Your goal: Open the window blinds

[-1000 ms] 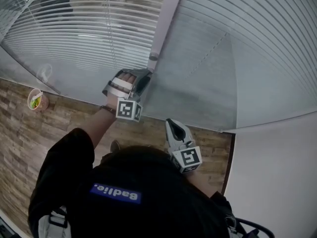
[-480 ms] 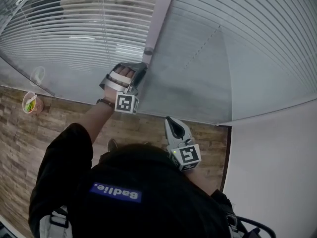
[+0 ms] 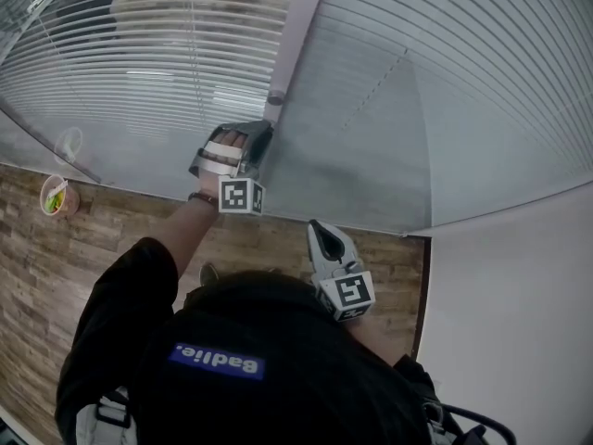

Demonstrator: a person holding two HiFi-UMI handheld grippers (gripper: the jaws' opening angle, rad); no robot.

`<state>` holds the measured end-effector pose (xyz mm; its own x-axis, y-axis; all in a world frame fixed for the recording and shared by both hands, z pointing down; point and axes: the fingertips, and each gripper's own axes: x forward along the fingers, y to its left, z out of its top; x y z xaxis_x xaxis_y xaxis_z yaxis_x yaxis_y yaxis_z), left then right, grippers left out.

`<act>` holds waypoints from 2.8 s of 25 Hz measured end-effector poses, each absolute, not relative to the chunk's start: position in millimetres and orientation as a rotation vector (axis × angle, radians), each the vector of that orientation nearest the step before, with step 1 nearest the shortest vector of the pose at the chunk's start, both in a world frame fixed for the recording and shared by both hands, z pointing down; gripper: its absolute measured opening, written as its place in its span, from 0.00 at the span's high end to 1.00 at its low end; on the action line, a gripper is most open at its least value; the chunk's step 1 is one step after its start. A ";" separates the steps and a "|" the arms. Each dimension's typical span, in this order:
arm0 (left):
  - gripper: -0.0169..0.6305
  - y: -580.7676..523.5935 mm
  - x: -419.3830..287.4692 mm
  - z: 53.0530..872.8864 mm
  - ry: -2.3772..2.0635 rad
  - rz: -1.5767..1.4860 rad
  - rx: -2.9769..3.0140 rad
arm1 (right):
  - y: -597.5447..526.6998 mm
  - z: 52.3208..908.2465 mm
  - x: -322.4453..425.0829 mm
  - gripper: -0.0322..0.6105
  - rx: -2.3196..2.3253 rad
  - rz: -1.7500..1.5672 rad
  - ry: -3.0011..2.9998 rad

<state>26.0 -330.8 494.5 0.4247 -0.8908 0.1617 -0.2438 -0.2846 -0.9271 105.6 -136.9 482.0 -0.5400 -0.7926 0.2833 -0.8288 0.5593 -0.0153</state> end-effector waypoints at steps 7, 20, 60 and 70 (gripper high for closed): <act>0.80 -331.7 25.6 491.2 1.135 -0.830 -1.909 | -136.8 478.6 105.8 0.95 1.350 0.220 -2.570; 0.79 -336.4 22.1 490.1 1.445 -0.619 -2.262 | -140.1 482.2 110.9 0.95 1.341 0.238 -2.579; 0.60 -331.7 15.1 482.6 1.200 -0.706 -2.144 | -146.1 488.8 111.4 0.91 1.342 0.284 -2.599; 0.69 -324.1 24.2 501.1 0.730 -0.977 -1.616 | -147.0 493.9 113.5 0.92 1.360 0.310 -2.579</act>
